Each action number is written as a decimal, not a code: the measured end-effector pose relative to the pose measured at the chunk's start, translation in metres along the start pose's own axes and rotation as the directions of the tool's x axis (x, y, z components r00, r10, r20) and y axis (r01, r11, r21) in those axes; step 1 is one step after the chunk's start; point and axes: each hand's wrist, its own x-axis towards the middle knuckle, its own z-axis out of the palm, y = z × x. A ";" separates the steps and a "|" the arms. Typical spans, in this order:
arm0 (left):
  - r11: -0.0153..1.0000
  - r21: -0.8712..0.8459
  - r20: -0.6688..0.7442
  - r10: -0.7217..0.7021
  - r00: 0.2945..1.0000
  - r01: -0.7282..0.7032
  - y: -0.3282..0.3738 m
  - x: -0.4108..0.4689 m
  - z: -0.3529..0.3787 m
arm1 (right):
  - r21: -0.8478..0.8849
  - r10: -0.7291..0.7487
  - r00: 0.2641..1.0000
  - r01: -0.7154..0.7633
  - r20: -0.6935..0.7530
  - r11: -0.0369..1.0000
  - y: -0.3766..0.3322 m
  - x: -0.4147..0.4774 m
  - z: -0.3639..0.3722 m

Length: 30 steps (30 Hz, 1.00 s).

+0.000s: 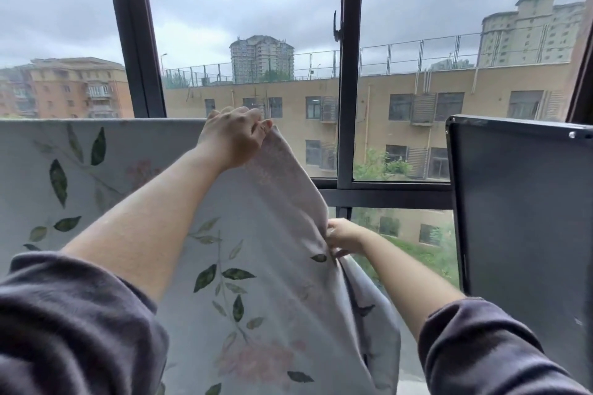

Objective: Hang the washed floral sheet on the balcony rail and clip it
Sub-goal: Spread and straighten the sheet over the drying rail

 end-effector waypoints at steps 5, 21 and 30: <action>1.000 0.005 -0.007 -0.005 1.000 0.005 -0.005 -0.003 -0.003 | 0.262 -0.080 0.982 0.033 0.172 0.964 -0.004 -0.006 0.029; 1.000 0.002 -0.026 0.013 1.000 -0.013 -0.004 -0.005 -0.001 | 0.537 -0.242 0.952 0.107 0.187 0.837 -0.003 -0.039 0.053; 0.998 0.065 -0.023 0.007 1.000 -0.006 -0.005 -0.015 0.009 | 0.531 -0.266 0.963 0.252 -0.052 0.809 -0.013 -0.058 0.059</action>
